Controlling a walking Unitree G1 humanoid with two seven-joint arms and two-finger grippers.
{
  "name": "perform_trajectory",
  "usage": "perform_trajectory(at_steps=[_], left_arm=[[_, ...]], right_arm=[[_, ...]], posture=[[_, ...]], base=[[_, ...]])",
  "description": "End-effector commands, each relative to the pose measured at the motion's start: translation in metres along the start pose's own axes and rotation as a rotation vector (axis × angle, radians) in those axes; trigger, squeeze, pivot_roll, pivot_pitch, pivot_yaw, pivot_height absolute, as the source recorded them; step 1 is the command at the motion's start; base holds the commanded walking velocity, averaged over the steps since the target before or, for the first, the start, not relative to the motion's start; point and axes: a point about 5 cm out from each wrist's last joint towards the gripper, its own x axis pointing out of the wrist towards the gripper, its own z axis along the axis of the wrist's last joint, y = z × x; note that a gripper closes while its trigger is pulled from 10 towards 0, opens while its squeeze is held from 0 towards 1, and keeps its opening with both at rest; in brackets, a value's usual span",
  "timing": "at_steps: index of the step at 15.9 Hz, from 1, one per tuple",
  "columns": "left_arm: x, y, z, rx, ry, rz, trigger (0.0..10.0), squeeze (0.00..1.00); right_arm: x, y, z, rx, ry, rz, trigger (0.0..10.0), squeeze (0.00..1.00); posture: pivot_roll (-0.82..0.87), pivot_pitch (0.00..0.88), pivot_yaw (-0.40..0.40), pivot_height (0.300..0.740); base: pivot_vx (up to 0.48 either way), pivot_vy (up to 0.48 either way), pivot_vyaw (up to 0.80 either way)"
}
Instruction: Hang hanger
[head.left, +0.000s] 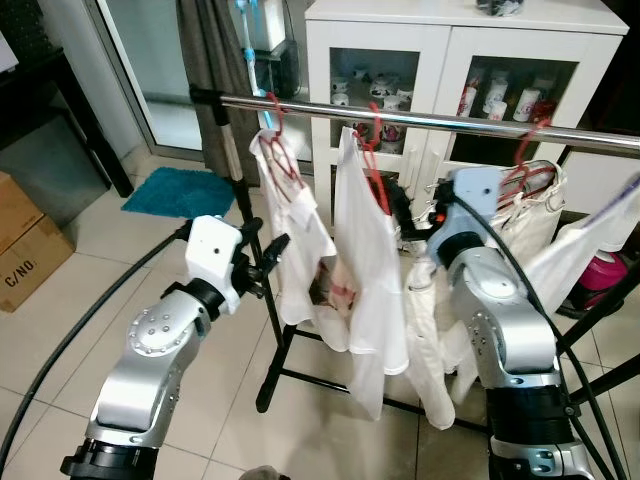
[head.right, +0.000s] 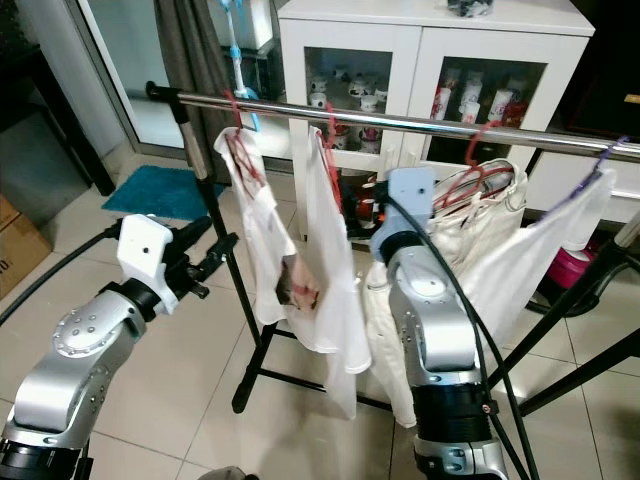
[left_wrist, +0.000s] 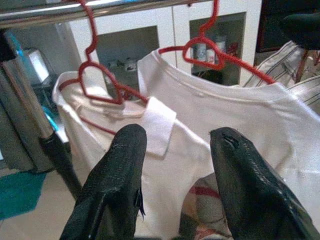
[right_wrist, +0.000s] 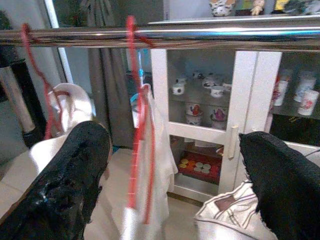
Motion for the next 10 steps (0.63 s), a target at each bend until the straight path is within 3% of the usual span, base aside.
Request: perform_trajectory(at_steps=[1,2,4,6,8,10], left_arm=[[0.002,0.002,0.003,0.008,-0.002,-0.001,10.0,0.00],[0.003,0.001,0.003,0.010,-0.001,-0.004,10.0,0.00],[0.004,0.000,0.003,0.010,-0.004,-0.014,10.0,0.00],[0.004,-0.006,0.004,-0.003,-0.012,-0.071,10.0,0.00],[0.002,-0.015,0.007,0.001,-0.023,-0.174,10.0,0.00],[0.001,-0.022,0.010,0.010,-0.021,-0.284,10.0,0.00]], right_arm=[[0.001,0.002,-0.001,0.001,0.020,0.007,10.0,0.64],[0.002,0.003,-0.002,-0.002,0.028,0.007,10.0,0.57],[0.003,0.002,-0.003,-0.017,0.052,-0.019,10.0,0.55],[0.008,-0.017,-0.007,-0.034,0.106,-0.147,10.0,0.54],[0.013,-0.040,-0.004,-0.045,0.133,-0.268,10.0,0.00],[0.018,-0.062,0.005,-0.072,0.137,-0.360,10.0,0.00]], posture=[[-0.02,0.000,0.057,0.740],[-0.02,0.000,0.057,0.740],[-0.02,0.000,0.057,0.740],[-0.03,0.000,0.056,0.740],[-0.03,0.000,0.050,0.740],[-0.03,0.000,0.045,0.740]], base=[[0.000,0.000,0.00],[0.000,0.000,0.00],[0.000,0.000,0.00],[0.000,0.000,0.00],[0.000,0.000,0.00],[0.000,0.000,0.00]])
